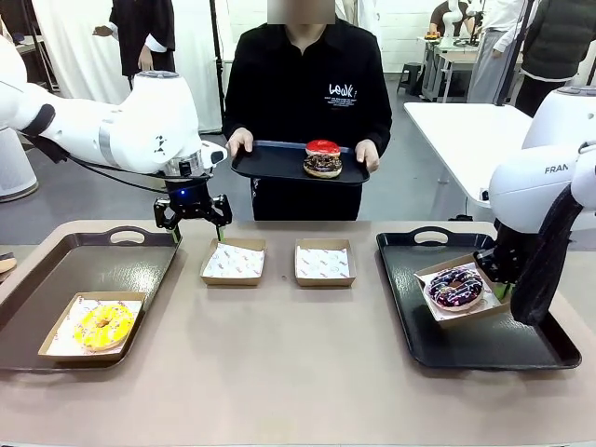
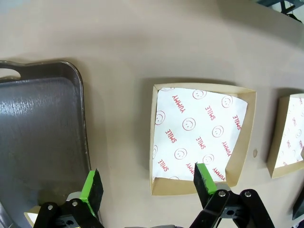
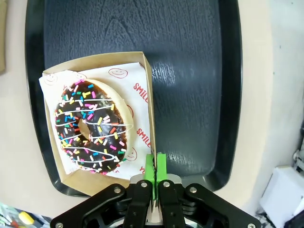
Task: Individually package the donuts and arrange them on the tray.
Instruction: Place the picked Paper togo box on the Handle tray while simultaneously picking up another Paper togo box from the table with the other hand.
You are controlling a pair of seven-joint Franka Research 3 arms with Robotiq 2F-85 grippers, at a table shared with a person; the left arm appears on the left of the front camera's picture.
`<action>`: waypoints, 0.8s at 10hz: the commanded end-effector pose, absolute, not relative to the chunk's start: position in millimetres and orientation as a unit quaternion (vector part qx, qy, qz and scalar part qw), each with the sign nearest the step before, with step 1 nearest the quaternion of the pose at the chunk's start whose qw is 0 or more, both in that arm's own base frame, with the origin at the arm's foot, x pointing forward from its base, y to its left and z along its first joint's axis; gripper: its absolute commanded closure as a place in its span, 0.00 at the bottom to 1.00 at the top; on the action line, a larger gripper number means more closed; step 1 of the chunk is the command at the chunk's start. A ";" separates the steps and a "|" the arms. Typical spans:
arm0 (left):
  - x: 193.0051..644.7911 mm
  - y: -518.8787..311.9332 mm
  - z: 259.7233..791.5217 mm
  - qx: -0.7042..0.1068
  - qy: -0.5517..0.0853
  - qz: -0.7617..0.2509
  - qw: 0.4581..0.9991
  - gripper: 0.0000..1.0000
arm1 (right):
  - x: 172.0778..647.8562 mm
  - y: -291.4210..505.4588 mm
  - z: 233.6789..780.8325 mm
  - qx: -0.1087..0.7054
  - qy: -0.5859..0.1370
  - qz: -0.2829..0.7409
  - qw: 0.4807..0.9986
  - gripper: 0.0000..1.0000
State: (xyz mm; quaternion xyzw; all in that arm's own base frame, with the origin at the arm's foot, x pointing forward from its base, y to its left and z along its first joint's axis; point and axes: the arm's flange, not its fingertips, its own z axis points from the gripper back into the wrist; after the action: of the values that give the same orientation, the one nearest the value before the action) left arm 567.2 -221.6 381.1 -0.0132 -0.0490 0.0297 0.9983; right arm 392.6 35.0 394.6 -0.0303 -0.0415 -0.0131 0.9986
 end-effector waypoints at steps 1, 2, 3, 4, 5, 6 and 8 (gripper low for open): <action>582.6 -228.4 378.6 -0.001 -0.042 0.057 0.997 0.00 | 336.9 24.2 355.7 -0.033 -0.037 0.006 0.999 0.99; 586.0 -227.1 376.8 -0.001 -0.039 0.063 0.997 0.00 | 335.4 23.9 353.8 -0.034 -0.031 0.010 0.999 0.99; 589.3 -224.9 375.8 -0.002 -0.037 0.067 0.997 0.00 | 334.1 23.9 351.3 -0.036 -0.022 0.013 0.999 0.99; 592.5 -222.8 374.6 -0.005 -0.035 0.070 0.997 0.00 | 333.2 24.4 348.8 -0.038 -0.019 0.014 0.999 0.99; 595.3 -221.5 373.0 -0.006 -0.034 0.074 0.997 0.00 | 331.2 25.3 346.3 -0.038 -0.016 0.015 0.999 0.99; 597.5 -220.8 371.4 -0.007 -0.032 0.075 0.997 0.00 | 327.6 27.3 344.2 -0.038 -0.019 0.014 0.999 0.99; 599.2 -221.4 369.8 -0.008 -0.031 0.076 0.997 0.00 | 324.3 30.3 341.0 -0.037 -0.021 0.009 0.999 0.99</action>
State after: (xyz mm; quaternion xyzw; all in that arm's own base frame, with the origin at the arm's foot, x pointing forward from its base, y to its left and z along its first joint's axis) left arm 594.5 -214.0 368.1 -0.0104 -0.0357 0.0587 0.9976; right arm 393.1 36.5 377.2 -0.0317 -0.0137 0.0046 0.9994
